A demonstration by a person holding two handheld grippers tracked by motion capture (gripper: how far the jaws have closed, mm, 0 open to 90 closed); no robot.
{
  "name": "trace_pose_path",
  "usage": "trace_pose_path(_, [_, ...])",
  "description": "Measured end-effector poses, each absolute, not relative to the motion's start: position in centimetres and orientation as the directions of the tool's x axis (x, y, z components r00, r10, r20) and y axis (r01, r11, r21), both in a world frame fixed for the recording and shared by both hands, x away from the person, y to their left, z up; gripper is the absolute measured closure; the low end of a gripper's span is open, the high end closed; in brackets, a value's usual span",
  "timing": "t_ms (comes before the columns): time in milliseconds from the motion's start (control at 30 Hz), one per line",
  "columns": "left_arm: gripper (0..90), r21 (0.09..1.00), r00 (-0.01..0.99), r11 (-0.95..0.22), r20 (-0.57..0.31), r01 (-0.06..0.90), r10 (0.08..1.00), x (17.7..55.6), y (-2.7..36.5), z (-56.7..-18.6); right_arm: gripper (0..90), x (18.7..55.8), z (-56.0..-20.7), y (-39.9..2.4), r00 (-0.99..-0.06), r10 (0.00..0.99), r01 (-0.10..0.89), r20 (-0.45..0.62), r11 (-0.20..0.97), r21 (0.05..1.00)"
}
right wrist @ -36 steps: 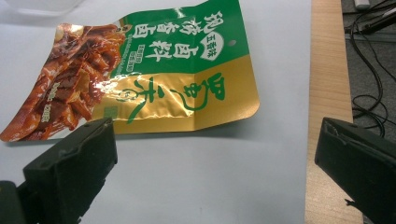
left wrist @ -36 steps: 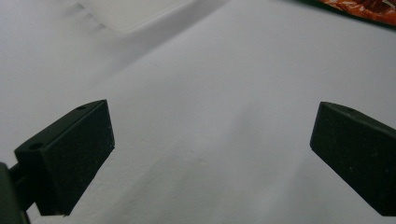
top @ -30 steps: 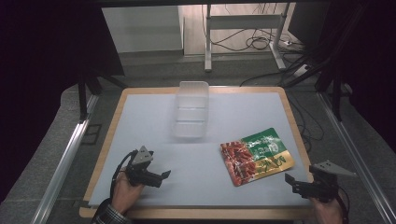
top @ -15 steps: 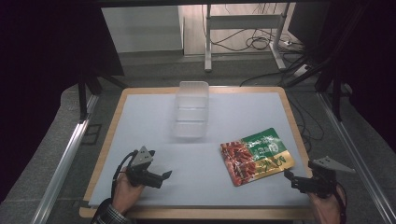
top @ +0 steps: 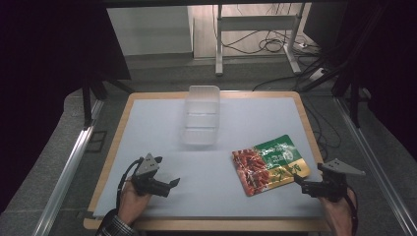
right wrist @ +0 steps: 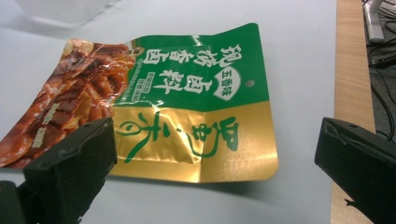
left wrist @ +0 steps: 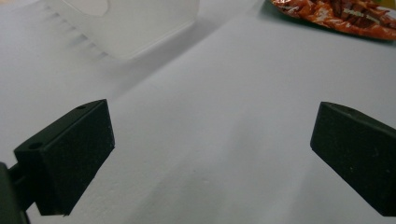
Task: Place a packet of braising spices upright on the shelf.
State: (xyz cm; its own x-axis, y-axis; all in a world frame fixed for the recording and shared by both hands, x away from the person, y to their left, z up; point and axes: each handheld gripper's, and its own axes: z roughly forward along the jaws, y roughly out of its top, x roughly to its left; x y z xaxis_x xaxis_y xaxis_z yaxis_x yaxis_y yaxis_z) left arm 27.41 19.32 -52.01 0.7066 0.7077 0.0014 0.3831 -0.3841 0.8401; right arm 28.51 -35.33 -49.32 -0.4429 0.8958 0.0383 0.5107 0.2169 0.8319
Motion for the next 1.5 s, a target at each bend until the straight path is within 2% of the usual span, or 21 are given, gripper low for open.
trace_pose_path(567, [0.0,0.851,0.731,-0.368,-0.028,0.376,0.682,27.3,19.0,-51.8,0.0,32.6,-50.4,-34.5,-0.461,0.887,0.55,0.013,0.274,0.789])
trace_pose_path(1033, [0.0,0.84,0.732,-0.374,-0.04,0.394,0.68,27.4,18.9,-51.9,3.2,35.3,-51.0,-34.3,-0.481,0.875,0.584,0.05,0.278,0.763])
trace_pose_path(1100, [0.0,0.838,0.733,-0.378,-0.039,0.395,0.679,27.4,18.8,-51.9,5.0,35.5,-51.0,-34.2,-0.483,0.874,0.59,0.048,0.285,0.756])
trace_pose_path(1133, [0.0,0.835,0.735,-0.384,-0.035,0.394,0.678,27.4,18.8,-52.0,11.0,35.8,-51.2,-33.9,-0.481,0.876,0.608,0.031,0.308,0.732])
trace_pose_path(1200, [0.0,0.834,0.736,-0.386,-0.034,0.393,0.676,27.4,18.7,-52.0,13.5,35.9,-51.3,-33.8,-0.482,0.876,0.612,0.031,0.311,0.727])
trace_pose_path(1233, [0.0,0.834,0.737,-0.388,-0.033,0.393,0.675,27.4,18.7,-52.0,20.4,36.3,-51.3,-33.7,-0.481,0.876,0.626,0.041,0.31,0.715])
trace_pose_path(1300, [0.0,0.833,0.736,-0.388,-0.034,0.395,0.676,27.4,18.7,-52.0,22.2,36.4,-51.3,-33.8,-0.482,0.875,0.63,0.044,0.311,0.712])
trace_pose_path(1333, [0.0,0.833,0.736,-0.388,-0.034,0.395,0.676,27.4,18.7,-52.0,26.9,36.8,-51.3,-33.9,-0.478,0.876,0.644,0.067,0.298,0.705])
trace_pose_path(1467, [0.0,0.832,0.737,-0.39,-0.033,0.395,0.675,27.4,18.6,-52.0,31.8,37.2,-51.4,-34.1,-0.481,0.869,0.666,0.113,0.278,0.693])
trace_pose_path(1500, [0.0,0.83,0.737,-0.392,-0.033,0.396,0.675,27.4,18.6,-52.0,36.0,37.2,-51.1,-34.0,-0.493,0.861,0.668,0.126,0.282,0.689])
